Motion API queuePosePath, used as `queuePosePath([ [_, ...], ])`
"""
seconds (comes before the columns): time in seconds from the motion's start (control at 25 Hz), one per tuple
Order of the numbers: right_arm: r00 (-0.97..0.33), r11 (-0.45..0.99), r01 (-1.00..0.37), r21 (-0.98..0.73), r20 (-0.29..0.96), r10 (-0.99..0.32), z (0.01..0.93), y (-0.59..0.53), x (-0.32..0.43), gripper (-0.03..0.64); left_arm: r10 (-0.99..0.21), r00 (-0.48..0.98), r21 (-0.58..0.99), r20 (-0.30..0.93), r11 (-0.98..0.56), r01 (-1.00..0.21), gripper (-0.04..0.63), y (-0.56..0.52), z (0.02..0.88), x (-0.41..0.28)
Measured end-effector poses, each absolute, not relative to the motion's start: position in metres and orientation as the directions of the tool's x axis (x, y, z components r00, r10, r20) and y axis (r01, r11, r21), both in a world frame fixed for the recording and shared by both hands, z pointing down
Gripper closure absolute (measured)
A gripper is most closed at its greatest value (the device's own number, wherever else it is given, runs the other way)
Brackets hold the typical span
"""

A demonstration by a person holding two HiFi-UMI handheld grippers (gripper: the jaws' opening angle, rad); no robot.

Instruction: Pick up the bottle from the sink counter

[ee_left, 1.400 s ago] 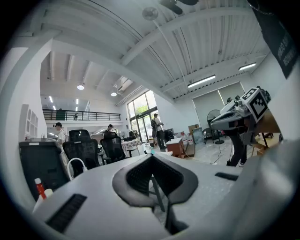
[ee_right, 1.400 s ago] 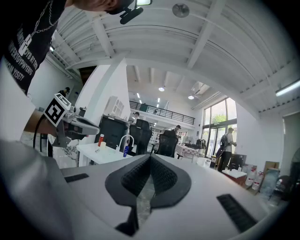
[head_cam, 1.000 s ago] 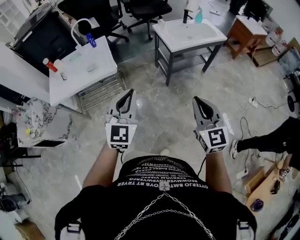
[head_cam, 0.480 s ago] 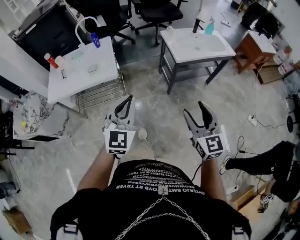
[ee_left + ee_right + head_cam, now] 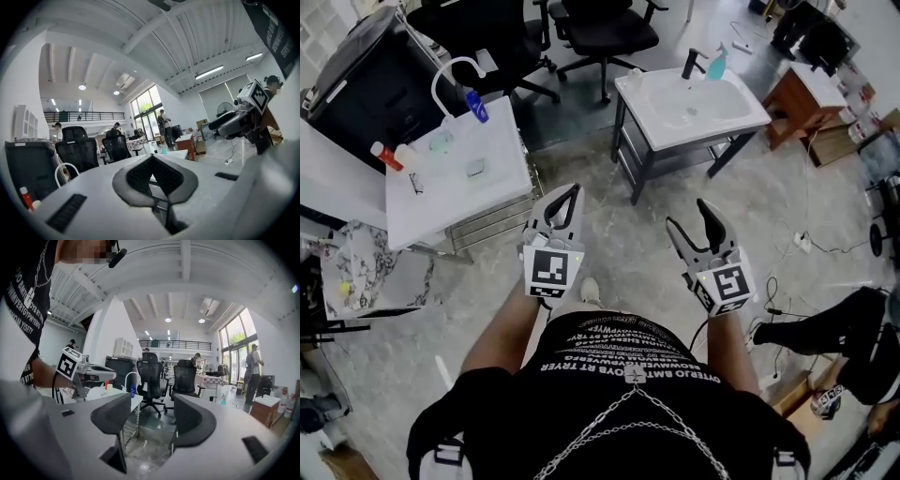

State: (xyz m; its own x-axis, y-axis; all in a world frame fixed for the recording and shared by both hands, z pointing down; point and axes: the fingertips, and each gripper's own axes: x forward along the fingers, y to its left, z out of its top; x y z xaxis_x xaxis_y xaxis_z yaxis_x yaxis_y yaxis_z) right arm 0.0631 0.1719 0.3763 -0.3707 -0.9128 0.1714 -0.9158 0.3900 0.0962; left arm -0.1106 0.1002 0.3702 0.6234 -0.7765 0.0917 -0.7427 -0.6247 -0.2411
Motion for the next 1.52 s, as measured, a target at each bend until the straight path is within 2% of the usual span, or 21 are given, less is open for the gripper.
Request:
queuePosePath([
  [0.44,-0.343,0.362,-0.927,0.097,0.174,-0.923,0.379,0.067,0.04,0.35,-0.732,0.675,-0.229,0.093,-0.675,-0.701,0.591,-0.009,0.379,-0.109],
  [0.84,-0.308,0.327,-0.941,0.081,0.19,-0.932,0.39,0.014,0.069,0.35,-0.703,0.702,-0.2,0.118,-0.709,-0.676,0.591,-0.068,0.395,-0.085],
  [1.52,-0.44,0.46,-0.886,0.056,0.211,-0.873,0.396,-0.144,0.16,0.337,-0.761,0.633,-0.211,0.144,-0.648,-0.731,0.591,-0.207,0.392,0.006],
])
